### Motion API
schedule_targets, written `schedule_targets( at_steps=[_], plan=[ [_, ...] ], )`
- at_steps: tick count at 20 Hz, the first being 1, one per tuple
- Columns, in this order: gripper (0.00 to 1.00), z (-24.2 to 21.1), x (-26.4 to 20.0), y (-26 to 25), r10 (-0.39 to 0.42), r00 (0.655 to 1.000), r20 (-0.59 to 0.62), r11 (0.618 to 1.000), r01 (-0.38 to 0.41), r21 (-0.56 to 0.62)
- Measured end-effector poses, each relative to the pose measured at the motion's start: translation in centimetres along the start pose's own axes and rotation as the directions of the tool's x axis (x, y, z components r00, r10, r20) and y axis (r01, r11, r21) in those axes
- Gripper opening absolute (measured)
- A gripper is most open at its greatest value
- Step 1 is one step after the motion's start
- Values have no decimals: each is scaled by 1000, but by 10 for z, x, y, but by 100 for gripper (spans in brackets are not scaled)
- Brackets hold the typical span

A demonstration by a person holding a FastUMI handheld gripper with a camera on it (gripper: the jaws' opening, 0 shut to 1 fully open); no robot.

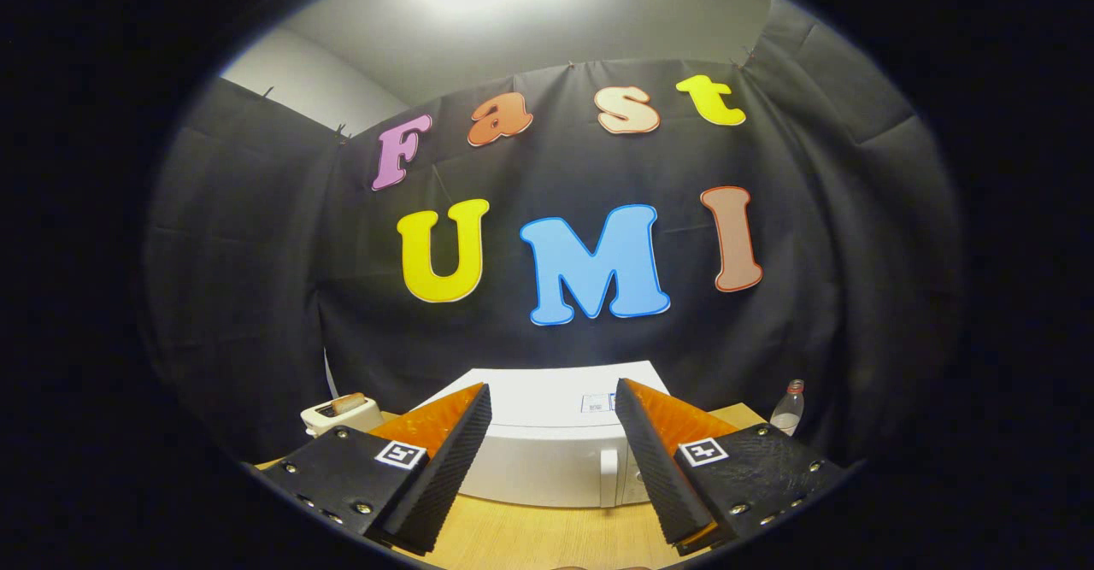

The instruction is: Open the microwave, put the food inside, and close the microwave door.

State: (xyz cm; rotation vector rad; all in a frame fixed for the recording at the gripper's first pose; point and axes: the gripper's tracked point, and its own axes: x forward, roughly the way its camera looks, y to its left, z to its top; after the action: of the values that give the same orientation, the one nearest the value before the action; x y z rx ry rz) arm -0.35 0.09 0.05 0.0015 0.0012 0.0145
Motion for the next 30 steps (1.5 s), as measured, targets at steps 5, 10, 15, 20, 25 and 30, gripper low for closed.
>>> schedule_targets(
  at_steps=[5,10,15,20,25,30],
  plan=[
    [92,0,-1,2,-1,1000,0,1000,1,-5],
    [92,-1,1,1,-1,1000,-10,1000,1,-2],
    [92,-1,1,3,0,1000,-8,1000,0,-9],
    [92,-3,4,9,12,1000,-4,1000,-12,-23],
    [92,-26,22,8,10,999,-47,999,-12,-36],
    [92,-66,40,3,-7,999,-39,993,2,-117]
  ],
)
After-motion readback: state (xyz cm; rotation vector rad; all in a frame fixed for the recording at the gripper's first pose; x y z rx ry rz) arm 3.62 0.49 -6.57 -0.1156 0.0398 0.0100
